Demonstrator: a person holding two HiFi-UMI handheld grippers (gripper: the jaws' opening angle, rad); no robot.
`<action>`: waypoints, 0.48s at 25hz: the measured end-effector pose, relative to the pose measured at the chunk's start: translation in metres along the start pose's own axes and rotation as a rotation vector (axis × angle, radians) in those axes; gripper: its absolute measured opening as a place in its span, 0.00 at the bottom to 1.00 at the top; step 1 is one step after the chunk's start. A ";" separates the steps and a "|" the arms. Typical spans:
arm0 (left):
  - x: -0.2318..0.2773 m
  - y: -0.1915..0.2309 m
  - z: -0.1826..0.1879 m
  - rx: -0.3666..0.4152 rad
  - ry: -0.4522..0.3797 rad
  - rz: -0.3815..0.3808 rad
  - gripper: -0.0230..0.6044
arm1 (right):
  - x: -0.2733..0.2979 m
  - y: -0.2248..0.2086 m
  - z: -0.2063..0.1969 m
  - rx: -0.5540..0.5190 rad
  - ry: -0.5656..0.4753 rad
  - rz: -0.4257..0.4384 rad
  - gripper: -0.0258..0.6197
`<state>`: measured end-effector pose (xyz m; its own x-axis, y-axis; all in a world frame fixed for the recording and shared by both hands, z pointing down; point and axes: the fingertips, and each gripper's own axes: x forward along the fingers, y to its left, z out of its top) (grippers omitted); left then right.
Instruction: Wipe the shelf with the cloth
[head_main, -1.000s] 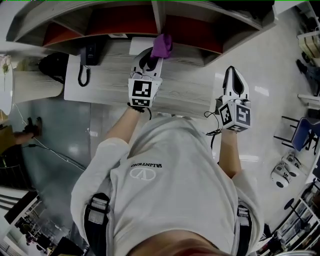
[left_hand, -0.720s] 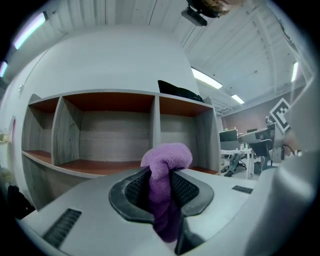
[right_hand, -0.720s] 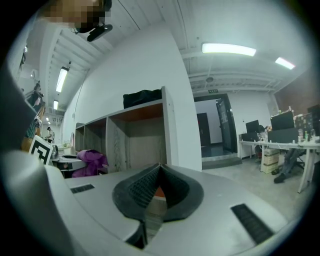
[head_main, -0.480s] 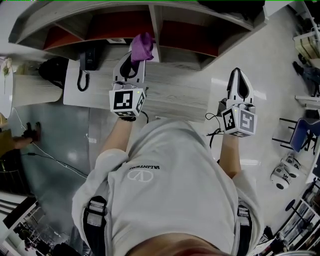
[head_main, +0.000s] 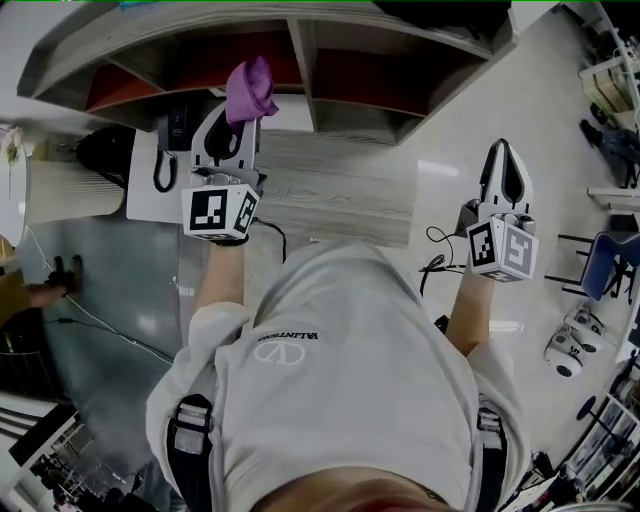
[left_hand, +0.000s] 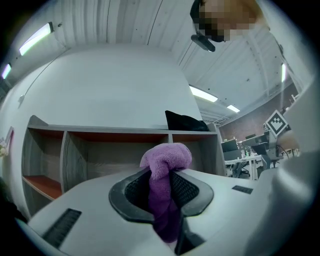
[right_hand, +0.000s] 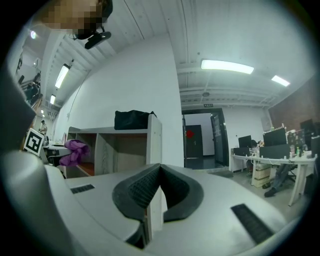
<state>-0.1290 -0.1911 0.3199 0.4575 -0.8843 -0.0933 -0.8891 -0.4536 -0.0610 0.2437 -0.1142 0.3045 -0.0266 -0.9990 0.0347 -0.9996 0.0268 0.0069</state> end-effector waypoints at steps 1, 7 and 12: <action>0.000 0.002 0.003 -0.004 -0.003 0.002 0.17 | -0.001 -0.004 0.003 0.001 -0.006 -0.010 0.04; -0.002 0.003 0.011 -0.039 -0.018 0.016 0.17 | -0.006 -0.018 0.010 0.003 -0.024 -0.033 0.04; 0.000 0.005 0.002 -0.054 -0.007 0.029 0.17 | -0.008 -0.022 0.008 0.005 -0.026 -0.058 0.04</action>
<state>-0.1333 -0.1927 0.3179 0.4318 -0.8963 -0.1008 -0.9011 -0.4336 -0.0046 0.2662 -0.1075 0.2961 0.0309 -0.9995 0.0083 -0.9995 -0.0309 0.0029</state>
